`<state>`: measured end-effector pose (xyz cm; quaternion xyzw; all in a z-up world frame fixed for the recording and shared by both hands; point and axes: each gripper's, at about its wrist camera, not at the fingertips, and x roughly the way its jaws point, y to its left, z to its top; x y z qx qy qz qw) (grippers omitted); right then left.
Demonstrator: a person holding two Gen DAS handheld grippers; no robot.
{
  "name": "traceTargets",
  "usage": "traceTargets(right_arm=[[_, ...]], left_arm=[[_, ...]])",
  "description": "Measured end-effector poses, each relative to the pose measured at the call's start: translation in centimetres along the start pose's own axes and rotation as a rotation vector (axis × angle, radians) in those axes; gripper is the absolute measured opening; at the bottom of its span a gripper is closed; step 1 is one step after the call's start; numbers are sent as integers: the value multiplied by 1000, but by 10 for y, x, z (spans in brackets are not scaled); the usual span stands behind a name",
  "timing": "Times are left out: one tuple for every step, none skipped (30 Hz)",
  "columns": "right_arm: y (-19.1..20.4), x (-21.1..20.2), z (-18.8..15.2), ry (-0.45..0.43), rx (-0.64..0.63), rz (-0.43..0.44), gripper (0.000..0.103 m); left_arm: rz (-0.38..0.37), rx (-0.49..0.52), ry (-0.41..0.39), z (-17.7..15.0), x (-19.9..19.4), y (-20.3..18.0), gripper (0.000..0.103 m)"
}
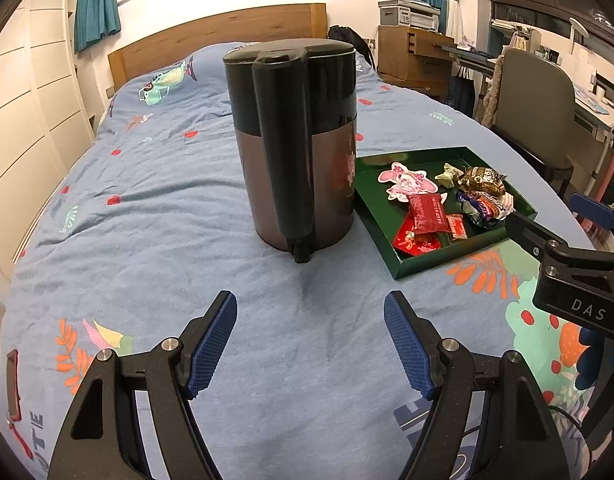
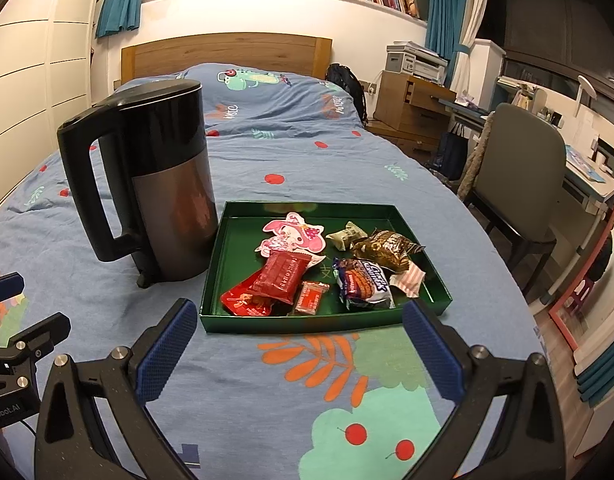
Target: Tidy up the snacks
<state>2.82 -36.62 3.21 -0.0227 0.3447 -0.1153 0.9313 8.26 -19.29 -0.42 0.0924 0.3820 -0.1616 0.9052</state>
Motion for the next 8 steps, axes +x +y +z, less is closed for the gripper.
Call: traceTargets(right_arm=[[-2, 0, 1, -1, 2, 0, 103], [-3, 0, 2, -2, 4, -2, 103], [-4, 0, 2, -2, 5, -3, 103], [-8, -1, 2, -4, 7, -3, 103], [-9, -1, 3, -6, 9, -5, 103], [-12, 0, 3, -7, 11, -5, 103], [-13, 0, 3, -8, 13, -6, 103], [-13, 0, 4, -9, 14, -7, 103]], left_arm=[[0, 1, -1, 1, 0, -1, 71], [1, 3, -2, 1, -1, -2, 71], [2, 4, -2, 2, -1, -3, 71], [2, 4, -2, 3, -1, -4, 71], [3, 5, -3, 3, -1, -4, 71], [3, 5, -3, 4, -1, -5, 71], [2, 5, -3, 4, -1, -6, 71], [2, 5, -5, 5, -2, -6, 71]])
